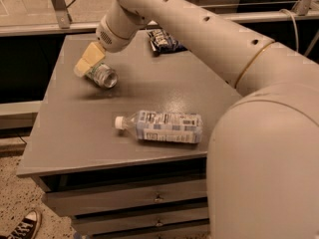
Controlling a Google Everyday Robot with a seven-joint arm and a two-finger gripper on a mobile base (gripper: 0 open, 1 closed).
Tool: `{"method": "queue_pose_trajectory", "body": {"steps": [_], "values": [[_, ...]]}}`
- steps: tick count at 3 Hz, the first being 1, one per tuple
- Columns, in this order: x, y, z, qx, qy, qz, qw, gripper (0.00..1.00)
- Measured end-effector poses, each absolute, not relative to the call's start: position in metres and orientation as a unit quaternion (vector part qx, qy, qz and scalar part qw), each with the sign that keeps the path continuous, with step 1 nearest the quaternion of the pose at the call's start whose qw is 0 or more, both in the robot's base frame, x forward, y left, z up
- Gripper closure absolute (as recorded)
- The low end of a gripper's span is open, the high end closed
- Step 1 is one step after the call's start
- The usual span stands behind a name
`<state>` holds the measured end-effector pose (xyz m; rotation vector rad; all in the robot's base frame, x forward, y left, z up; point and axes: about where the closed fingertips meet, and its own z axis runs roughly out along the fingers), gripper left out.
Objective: Place 7up can upright
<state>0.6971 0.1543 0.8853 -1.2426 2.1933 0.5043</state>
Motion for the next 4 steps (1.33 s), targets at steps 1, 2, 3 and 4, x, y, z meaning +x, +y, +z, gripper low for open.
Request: {"method": "queue_pose_trajectory", "body": {"steps": [1, 2, 3, 4], "values": [[0.715, 0.164, 0.866, -0.444, 0.845, 0.160, 0.253, 0.00], [0.725, 0.167, 0.853, -0.430, 0.862, 0.138, 0.231, 0.00], [0.726, 0.168, 0.849, -0.428, 0.874, 0.076, 0.215, 0.26], [0.725, 0.166, 0.850, -0.430, 0.877, 0.039, 0.212, 0.50]]}}
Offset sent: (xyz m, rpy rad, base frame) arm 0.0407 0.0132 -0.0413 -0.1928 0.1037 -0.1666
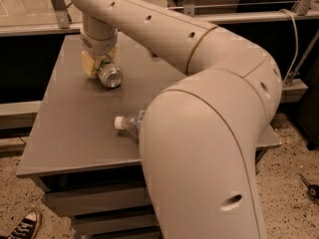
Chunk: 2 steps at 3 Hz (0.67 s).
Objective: Place 7up can upright
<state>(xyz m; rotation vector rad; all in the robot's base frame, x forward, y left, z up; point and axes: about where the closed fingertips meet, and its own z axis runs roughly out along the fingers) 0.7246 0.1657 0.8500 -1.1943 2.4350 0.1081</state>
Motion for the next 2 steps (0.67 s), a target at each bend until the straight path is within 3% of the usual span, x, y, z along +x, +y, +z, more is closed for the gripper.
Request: {"method": "queue_pose_trajectory", "body": {"steps": [2], "values": [[0.722, 0.175, 0.873, -0.450, 0.862, -0.011, 0.232, 0.95]]}}
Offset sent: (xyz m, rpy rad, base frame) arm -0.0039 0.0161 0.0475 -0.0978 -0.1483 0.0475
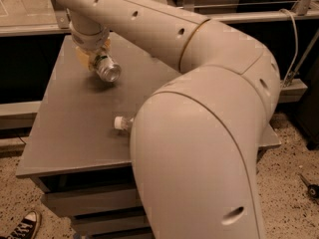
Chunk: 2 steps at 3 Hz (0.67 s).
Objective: Place 7up can upright
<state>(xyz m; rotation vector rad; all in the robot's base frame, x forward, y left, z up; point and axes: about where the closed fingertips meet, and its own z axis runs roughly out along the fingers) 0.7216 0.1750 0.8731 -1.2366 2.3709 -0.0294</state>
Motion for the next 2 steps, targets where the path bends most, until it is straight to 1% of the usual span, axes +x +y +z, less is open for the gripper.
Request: {"method": "queue_pose_trajectory", "body": {"steps": [1, 2], "values": [[0.717, 0.172, 0.900, -0.465, 0.839, 0.029, 0.283, 1.00], [0.721, 0.157, 0.920, -0.461, 0.818, 0.073, 0.337, 1.00]]}}
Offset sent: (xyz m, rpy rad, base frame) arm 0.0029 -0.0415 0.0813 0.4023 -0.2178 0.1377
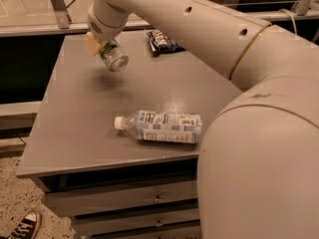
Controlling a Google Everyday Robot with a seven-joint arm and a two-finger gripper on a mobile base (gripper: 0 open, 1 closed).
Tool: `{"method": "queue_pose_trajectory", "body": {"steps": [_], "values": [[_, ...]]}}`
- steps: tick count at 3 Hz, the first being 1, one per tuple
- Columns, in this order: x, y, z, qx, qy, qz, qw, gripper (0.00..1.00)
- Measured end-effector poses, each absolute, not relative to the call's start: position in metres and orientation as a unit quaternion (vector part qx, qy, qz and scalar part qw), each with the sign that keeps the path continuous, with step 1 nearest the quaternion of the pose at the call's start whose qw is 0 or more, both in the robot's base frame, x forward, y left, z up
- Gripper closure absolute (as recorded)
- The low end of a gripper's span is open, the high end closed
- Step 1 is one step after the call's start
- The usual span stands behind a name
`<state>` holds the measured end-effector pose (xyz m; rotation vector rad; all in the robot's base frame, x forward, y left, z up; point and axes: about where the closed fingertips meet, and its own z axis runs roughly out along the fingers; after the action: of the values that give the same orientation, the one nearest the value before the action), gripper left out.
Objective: Place 7up can upright
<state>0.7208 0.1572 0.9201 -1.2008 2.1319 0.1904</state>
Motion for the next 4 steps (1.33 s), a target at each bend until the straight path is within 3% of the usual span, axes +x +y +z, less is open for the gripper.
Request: {"method": "queue_pose_trajectory", "body": {"steps": [2, 4], "values": [[0.715, 0.096, 0.959, -0.465, 0.732, 0.156, 0.473, 1.00], [0.698, 0.050, 0.969, -0.490, 0.678, 0.176, 0.519, 1.00]]}}
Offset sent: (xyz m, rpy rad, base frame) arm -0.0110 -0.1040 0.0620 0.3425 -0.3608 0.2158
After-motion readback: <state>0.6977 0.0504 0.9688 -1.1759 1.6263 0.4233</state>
